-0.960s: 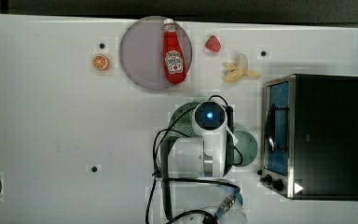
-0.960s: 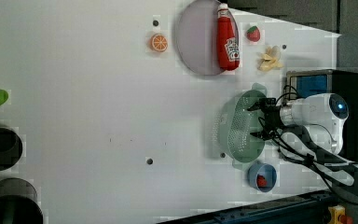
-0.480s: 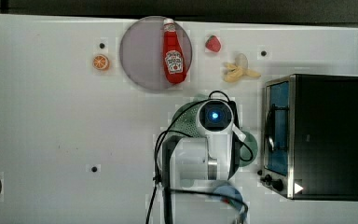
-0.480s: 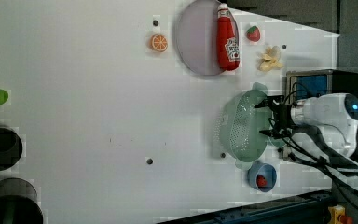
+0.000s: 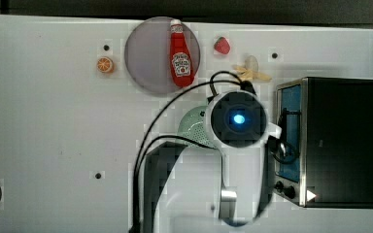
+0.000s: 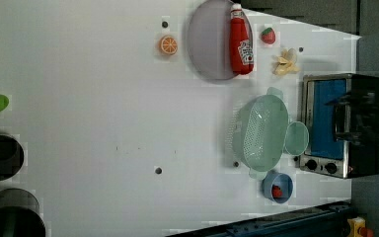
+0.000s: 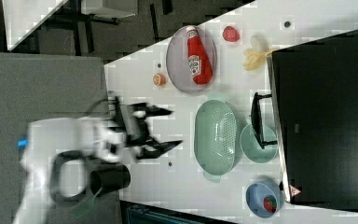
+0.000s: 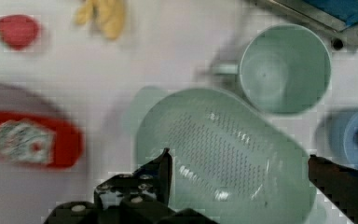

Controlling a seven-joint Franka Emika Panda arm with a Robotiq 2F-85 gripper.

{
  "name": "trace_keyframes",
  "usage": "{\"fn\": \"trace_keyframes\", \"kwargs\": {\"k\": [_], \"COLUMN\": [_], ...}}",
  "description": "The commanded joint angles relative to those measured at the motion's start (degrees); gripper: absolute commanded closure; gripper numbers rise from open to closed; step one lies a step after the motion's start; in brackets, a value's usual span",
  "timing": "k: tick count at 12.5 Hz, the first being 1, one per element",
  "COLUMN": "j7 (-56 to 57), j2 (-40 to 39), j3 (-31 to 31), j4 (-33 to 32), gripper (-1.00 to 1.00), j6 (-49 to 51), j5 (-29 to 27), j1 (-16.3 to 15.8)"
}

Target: Drag strainer left to right.

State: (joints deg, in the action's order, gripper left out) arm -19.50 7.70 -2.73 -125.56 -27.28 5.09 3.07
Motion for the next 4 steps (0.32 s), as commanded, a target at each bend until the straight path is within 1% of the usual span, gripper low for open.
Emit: {"fn": "trace_keyframes", "kwargs": {"k": [1,2,4], "j7": [8.08,11.02,18.47], "j2": [4.67,6.03,7.42], "j3": [2.59,2.58,2.23], "j4": [5.32,7.8,11.89], "gripper": [-1.0,-1.0,-1.0], "j6": [10.2,15.13,20.33], "j5": [-3.4,-3.72,-3.65], "j1": [-0.48,-0.45,-0.43]}}
